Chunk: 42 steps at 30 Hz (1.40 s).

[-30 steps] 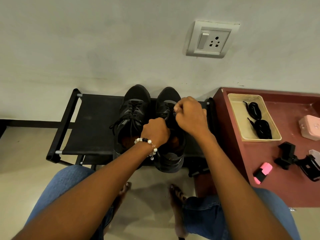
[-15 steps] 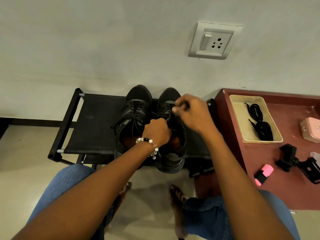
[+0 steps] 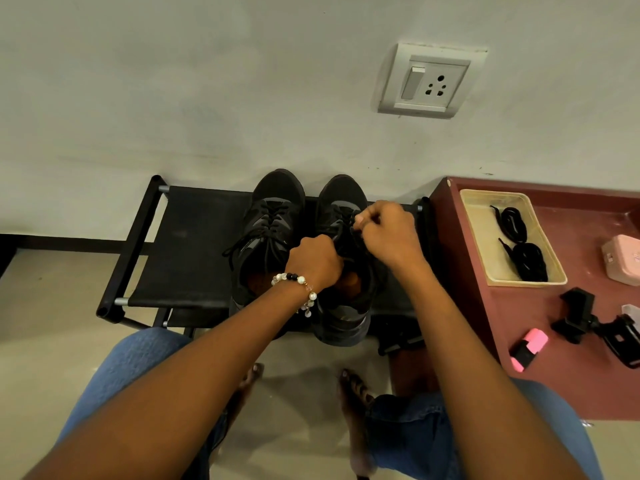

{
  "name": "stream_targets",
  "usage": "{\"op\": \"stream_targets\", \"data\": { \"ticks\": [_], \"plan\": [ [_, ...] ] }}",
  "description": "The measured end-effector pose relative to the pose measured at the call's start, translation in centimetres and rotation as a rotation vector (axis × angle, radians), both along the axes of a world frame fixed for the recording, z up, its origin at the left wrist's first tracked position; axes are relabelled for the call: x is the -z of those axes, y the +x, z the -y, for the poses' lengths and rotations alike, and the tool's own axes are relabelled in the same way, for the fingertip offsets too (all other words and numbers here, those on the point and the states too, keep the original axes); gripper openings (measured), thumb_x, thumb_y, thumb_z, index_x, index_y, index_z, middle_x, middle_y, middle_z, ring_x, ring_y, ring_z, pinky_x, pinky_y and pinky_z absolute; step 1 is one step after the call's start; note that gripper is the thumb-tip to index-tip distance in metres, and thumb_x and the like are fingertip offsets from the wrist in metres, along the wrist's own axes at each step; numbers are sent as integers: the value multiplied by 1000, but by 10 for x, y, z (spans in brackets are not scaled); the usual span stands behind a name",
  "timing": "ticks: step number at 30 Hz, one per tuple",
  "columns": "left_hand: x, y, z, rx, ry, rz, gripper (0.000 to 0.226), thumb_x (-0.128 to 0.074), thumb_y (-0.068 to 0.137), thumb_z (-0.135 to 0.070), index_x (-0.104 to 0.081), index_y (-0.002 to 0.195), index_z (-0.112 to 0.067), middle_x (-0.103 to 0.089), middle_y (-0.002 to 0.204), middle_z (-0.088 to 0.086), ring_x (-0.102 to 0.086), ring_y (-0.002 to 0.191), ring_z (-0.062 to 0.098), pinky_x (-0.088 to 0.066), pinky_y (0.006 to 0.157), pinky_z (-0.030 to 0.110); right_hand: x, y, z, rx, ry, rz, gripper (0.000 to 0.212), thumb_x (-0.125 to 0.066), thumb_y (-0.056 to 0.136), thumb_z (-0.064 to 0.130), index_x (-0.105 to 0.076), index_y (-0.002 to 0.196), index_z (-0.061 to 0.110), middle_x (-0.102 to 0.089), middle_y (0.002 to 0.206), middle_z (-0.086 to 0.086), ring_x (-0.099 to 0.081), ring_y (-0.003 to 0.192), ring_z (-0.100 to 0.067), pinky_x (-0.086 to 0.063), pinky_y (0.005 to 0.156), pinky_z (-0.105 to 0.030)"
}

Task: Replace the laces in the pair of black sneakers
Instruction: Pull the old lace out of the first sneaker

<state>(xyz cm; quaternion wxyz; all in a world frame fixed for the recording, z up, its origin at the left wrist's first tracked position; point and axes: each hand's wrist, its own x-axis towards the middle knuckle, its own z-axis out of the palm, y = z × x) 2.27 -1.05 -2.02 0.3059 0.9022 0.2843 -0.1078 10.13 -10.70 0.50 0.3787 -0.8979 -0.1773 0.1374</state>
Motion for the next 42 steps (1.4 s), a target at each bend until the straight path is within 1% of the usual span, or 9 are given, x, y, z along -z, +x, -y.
{"op": "stream_targets", "data": {
  "ticks": [4,6,11,18,24,31,36,39,42],
  "plan": [
    [-1,0,0,3,-6,-2,24,-48,96,-24,-56,103,-2,-59,113,21,-57,103,41,-41,74,37,6,2,-4,278,362,-359,21,-56,93,10,-65,76,17,-74,85,-2,-70,86,-17,-57,83,-37],
    [-1,0,-1,11,-8,-4,19,-49,96,-24,-54,96,-5,-59,112,21,-58,102,42,-40,73,37,7,2,-5,274,410,-333,17,-57,92,6,-64,82,17,-74,84,-2,-70,83,-14,-55,78,-32],
    [-2,0,-2,10,-20,-8,17,-49,95,-23,-53,93,-6,-59,112,22,-58,99,41,-42,73,37,9,6,-2,-167,-189,276,17,-67,86,19,-71,102,22,-68,103,1,-62,101,-23,-54,86,-45],
    [-8,0,-5,-15,-41,-28,19,-47,98,-24,-48,89,-7,-59,111,20,-58,99,37,-39,71,34,8,-14,-9,-277,-413,458,19,-55,92,21,-69,102,11,-65,103,-9,-61,95,-32,-48,70,-37],
    [-8,0,-4,-10,-46,-32,20,-47,98,-25,-48,88,-8,-60,109,19,-56,87,31,-39,69,33,11,-12,-7,-119,-220,258,12,-58,89,19,-69,85,14,-70,89,-7,-65,88,-28,-45,71,-30],
    [-9,-1,-3,-3,-49,-28,28,-46,99,-26,-57,105,0,-60,111,20,-59,100,36,-41,73,34,4,-11,-5,124,-70,16,20,-61,87,12,-68,77,-4,-70,78,-14,-67,76,-25,-57,79,-40],
    [-10,-1,-5,-4,-58,-44,21,-48,97,-23,-55,93,-3,-60,109,19,-60,97,36,-41,68,33,-6,0,2,475,298,-288,25,-54,95,12,-61,72,6,-71,82,-15,-72,74,-26,-61,69,-42],
    [-8,0,-5,0,-60,-54,22,-52,95,-26,-48,83,-8,-61,106,18,-60,91,33,-43,66,32,-10,7,13,406,-18,-24,20,-57,94,15,-66,83,2,-70,96,-19,-67,89,-31,-51,74,-32],
    [-11,3,-12,-7,-139,-64,33,-63,89,-38,-56,90,-6,-63,101,15,-64,85,31,-56,74,36,-13,4,12,256,-277,186,23,-59,92,16,-62,107,-1,-63,111,-20,-57,108,-38,-49,86,-41]
  ]
}}
